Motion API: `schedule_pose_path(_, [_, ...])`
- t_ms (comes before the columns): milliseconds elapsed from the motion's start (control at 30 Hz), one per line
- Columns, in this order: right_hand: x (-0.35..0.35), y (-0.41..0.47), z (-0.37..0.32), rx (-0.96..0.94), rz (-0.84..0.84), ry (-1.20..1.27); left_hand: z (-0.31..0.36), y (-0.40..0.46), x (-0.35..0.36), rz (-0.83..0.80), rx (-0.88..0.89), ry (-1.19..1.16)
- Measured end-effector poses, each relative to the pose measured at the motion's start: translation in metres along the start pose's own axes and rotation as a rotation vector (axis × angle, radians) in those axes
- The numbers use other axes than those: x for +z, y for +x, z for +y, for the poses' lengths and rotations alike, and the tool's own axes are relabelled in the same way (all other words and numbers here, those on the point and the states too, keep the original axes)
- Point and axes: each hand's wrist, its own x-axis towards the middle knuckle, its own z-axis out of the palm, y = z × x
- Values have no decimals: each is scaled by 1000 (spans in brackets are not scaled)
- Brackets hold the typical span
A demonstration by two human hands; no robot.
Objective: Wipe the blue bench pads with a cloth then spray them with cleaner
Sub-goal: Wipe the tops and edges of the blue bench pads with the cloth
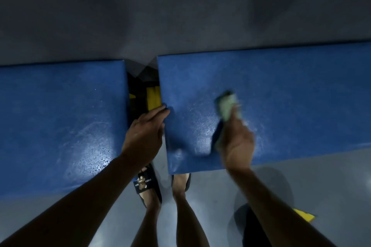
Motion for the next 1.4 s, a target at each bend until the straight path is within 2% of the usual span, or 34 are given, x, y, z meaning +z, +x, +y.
schedule_pose_path(67, [5, -29, -16, -369, -91, -54, 2, -2, -2, 3, 7, 18])
schedule_pose_path(133, [1, -22, -1, -682, -119, -76, 3, -4, -5, 22, 19, 47])
schedule_pose_path(200, [-6, 7, 25, -849, -104, -132, 3, -6, -7, 32, 27, 76])
schedule_pose_path(233, [-12, 25, 42, -856, -109, -172, 2, -7, -8, 28, 24, 80])
schedule_pose_path(300, [-24, 60, 78, -681, -122, -226, -2, -9, -8, 11, 6, 76])
schedule_pose_path(400, [-41, 90, 99, -141, -67, -127, -7, -17, -10, 14, 2, 88])
schedule_pose_path(433, [-40, 92, 95, -15, -35, -93, -9, -20, -11, 23, 10, 98])
schedule_pose_path(533, [-23, 80, 60, 115, 20, -20, -12, -30, -14, 45, 13, 103])
schedule_pose_path(633, [-5, 53, 12, 84, 24, 64, -17, -43, -17, 48, 7, 77])
schedule_pose_path(767, [10, 15, -39, -128, -52, 42, -32, -62, -26, 81, 19, 69])
schedule_pose_path(833, [13, 5, -52, -172, -89, 22, -42, -74, -33, 103, 26, 78])
schedule_pose_path(1133, [17, -29, -96, -107, -127, 73, -125, -128, -76, 101, 4, 182])
schedule_pose_path(1200, [21, -44, -112, -159, -146, 99, -143, -140, -90, 93, -26, 201])
schedule_pose_path(1300, [29, -70, -139, -344, -279, 145, -172, -155, -107, 71, -25, 217])
schedule_pose_path(1333, [32, -80, -147, -354, -310, 159, -182, -159, -112, 56, -29, 216])
schedule_pose_path(1400, [38, -95, -160, -211, -308, 254, -200, -165, -121, 34, -37, 208])
